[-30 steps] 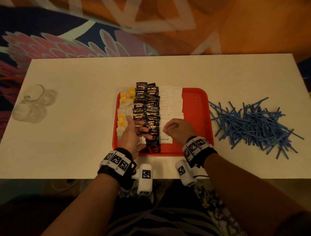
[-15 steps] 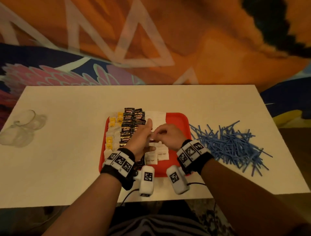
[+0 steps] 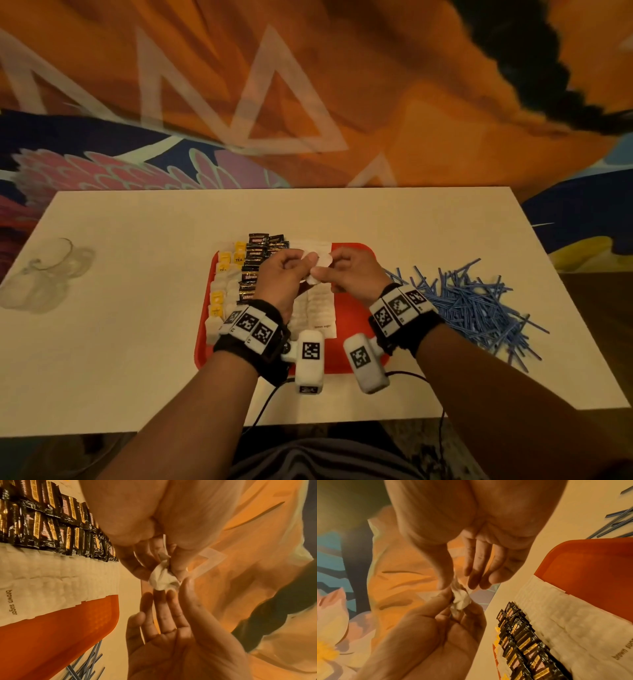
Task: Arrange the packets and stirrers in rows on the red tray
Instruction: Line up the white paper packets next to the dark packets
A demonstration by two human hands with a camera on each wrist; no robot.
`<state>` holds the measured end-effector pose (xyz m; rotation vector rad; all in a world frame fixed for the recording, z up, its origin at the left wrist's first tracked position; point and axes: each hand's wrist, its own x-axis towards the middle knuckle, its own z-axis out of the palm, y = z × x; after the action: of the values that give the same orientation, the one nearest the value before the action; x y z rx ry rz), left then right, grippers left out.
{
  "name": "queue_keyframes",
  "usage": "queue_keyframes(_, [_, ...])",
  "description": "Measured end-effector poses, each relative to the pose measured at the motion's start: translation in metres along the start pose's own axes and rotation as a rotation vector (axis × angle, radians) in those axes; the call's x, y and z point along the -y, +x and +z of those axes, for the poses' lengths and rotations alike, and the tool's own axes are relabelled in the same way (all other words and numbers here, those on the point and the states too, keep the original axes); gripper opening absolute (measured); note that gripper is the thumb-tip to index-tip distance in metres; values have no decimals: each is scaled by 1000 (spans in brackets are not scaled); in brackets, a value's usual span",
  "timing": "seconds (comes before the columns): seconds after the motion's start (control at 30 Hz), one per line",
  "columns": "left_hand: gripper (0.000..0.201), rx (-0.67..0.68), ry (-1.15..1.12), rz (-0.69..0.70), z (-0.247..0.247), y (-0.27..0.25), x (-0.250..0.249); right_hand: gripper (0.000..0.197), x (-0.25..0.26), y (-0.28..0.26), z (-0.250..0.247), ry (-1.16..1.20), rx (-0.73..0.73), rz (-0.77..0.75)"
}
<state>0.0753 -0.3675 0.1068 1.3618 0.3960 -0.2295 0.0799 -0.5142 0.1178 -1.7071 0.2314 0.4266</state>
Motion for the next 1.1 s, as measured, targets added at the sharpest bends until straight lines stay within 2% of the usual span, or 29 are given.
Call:
queue_keyframes(0.07, [12,9,-21,0,0,0,-1,18,-1,-1,0,35,3,6])
queue_keyframes(0.27, [19,-13,-62,-51,-7,5,4,7,0,6,-3,355,-144,113])
queue_keyframes(0.33, [16,-15,-88,-64,-10,5,7,18,-2,7,-1,324,-90,126])
queue_keyframes(0.4, [17,-16,-104,-83,-11,5,8,28,-4,5,3,182,-6,111])
queue_keyframes(0.47, [18,-8,-109,-106,-13,4,7,25,-6,4,8,109,19,80])
queue_keyframes(0.63, [11,84,-75,-191,-18,2,8,10,-8,12,10,161,-47,87])
queue_keyframes(0.67, [6,80,-55,-191,-19,1,8,11,-7,11,10,179,-40,91])
queue_keyframes(0.8, [16,13,-28,-145,-24,0,15,14,-9,8,10,161,-45,51])
queue_keyframes(0.97, [12,-37,-21,-138,-28,0,24,5,-27,13,13,210,-216,49])
queue_keyframes(1.0, [15,-52,-41,-144,-28,0,26,3,-29,12,14,251,-198,82])
queue_keyframes(1.1, [22,-82,-76,-173,-30,-1,29,23,-35,8,19,256,-45,189])
